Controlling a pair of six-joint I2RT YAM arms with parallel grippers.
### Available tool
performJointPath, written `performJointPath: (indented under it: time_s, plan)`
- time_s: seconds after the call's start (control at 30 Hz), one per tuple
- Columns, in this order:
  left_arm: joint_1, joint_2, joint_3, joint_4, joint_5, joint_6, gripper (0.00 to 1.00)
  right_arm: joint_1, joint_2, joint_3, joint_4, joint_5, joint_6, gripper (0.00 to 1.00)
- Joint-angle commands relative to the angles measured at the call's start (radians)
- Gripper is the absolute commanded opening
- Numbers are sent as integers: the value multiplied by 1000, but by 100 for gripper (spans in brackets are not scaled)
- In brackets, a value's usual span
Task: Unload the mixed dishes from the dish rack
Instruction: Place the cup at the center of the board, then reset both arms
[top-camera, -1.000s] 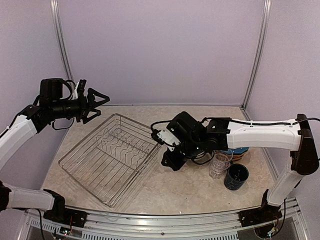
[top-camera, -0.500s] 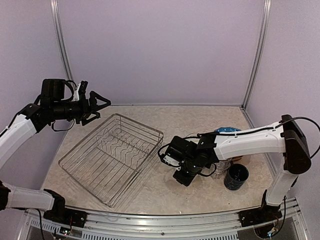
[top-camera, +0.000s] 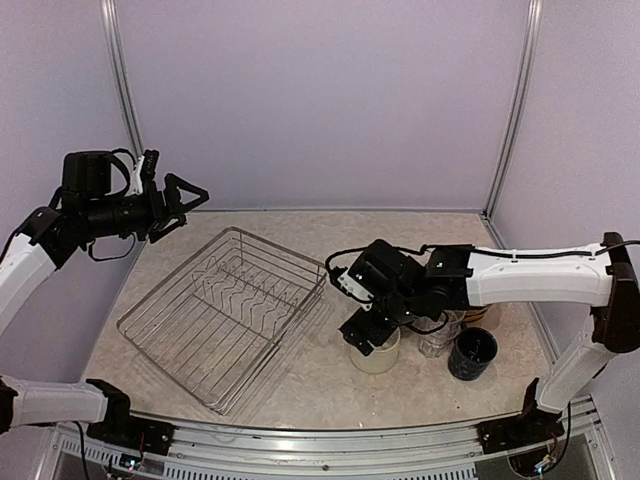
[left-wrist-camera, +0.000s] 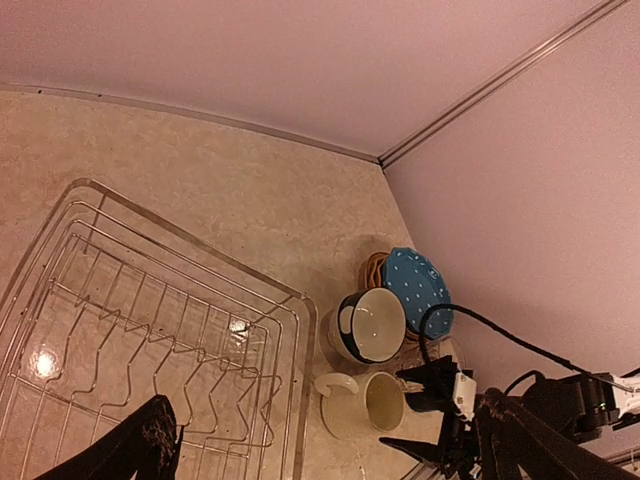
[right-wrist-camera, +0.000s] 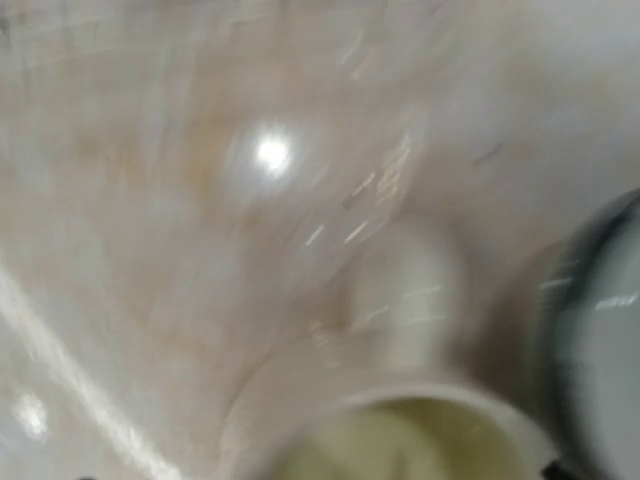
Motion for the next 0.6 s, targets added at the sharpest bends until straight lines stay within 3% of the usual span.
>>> performJointPath:
  time_s: [0.0,0.2,0.57]
  plan:
    - [-7,-52,36,-37,-89,48,99,-52,-190,58,32,138,21,98]
    - [-6,-119,79,-50,-241,68,99,-195,-444,48,154,331,-6,100]
    - [-7,-306,91,-7,-401,115,99,-203,-675,82,379,504,-217,100]
